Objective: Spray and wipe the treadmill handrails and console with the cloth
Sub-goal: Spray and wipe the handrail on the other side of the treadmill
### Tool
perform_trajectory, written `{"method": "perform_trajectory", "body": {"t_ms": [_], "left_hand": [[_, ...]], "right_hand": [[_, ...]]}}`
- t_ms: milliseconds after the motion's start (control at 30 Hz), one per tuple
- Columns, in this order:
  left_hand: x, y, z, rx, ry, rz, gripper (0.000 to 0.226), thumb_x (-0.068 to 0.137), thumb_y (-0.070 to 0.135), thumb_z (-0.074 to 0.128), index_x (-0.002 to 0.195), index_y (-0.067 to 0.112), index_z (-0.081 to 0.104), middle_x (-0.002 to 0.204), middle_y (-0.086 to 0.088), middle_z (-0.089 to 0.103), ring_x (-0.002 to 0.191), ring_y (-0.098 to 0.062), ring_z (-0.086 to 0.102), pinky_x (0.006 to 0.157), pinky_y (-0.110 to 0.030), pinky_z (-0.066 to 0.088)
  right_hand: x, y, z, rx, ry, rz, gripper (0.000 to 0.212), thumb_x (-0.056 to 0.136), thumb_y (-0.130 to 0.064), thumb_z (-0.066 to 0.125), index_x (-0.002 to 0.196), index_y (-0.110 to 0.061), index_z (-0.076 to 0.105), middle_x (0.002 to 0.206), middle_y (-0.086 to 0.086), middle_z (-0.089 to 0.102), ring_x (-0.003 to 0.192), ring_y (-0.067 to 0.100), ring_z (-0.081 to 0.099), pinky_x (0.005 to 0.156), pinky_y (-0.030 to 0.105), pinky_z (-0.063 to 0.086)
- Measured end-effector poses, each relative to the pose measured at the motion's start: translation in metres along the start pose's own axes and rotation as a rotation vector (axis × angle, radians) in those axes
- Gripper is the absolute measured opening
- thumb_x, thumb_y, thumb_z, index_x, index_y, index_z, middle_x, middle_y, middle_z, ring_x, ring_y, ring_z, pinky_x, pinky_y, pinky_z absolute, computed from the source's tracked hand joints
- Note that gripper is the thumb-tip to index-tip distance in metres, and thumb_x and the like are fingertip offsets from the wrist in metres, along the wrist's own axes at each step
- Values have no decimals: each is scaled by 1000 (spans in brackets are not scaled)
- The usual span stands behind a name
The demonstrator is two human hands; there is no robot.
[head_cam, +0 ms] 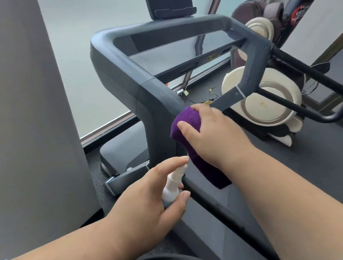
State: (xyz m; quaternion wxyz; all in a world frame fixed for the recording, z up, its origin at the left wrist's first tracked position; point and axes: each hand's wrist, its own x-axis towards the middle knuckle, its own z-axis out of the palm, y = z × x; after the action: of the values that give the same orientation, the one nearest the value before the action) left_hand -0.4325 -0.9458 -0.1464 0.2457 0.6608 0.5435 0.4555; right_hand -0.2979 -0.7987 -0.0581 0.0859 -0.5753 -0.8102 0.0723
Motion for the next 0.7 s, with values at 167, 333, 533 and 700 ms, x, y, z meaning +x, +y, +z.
{"method": "perform_trajectory", "body": {"t_ms": [167,333,533,700], "left_hand": [[2,-5,-11,-20,24,29,59,90,48,58,139,63,28,94,20,61,78,-6,61,72,-20,49],[3,3,-7,-20,4,35,59,89,50,57,137,66,28,99,25,59,79,-3,60,71,-17,45],[3,16,5,-28,-48,51,59,87,55,56,136,69,28,106,29,59,88,-6,65,76,-24,53],[-6,24,14,-16,-43,46,58,87,56,56,136,69,28,105,29,59,87,-5,64,73,-19,50]], "right_hand": [[19,-10,7,42,9,18,81,79,-62,66,146,-33,32,152,3,35,128,29,50,101,42,42],[26,-8,-5,144,-143,171,101,60,-65,72,147,-37,28,144,-3,46,122,23,55,99,39,48],[30,-13,-14,36,-236,187,68,62,-62,68,117,-24,54,97,-4,65,89,21,64,82,38,56],[23,-10,-12,5,-190,175,64,65,-58,67,115,-22,51,99,-1,64,92,26,64,83,40,55]]}}
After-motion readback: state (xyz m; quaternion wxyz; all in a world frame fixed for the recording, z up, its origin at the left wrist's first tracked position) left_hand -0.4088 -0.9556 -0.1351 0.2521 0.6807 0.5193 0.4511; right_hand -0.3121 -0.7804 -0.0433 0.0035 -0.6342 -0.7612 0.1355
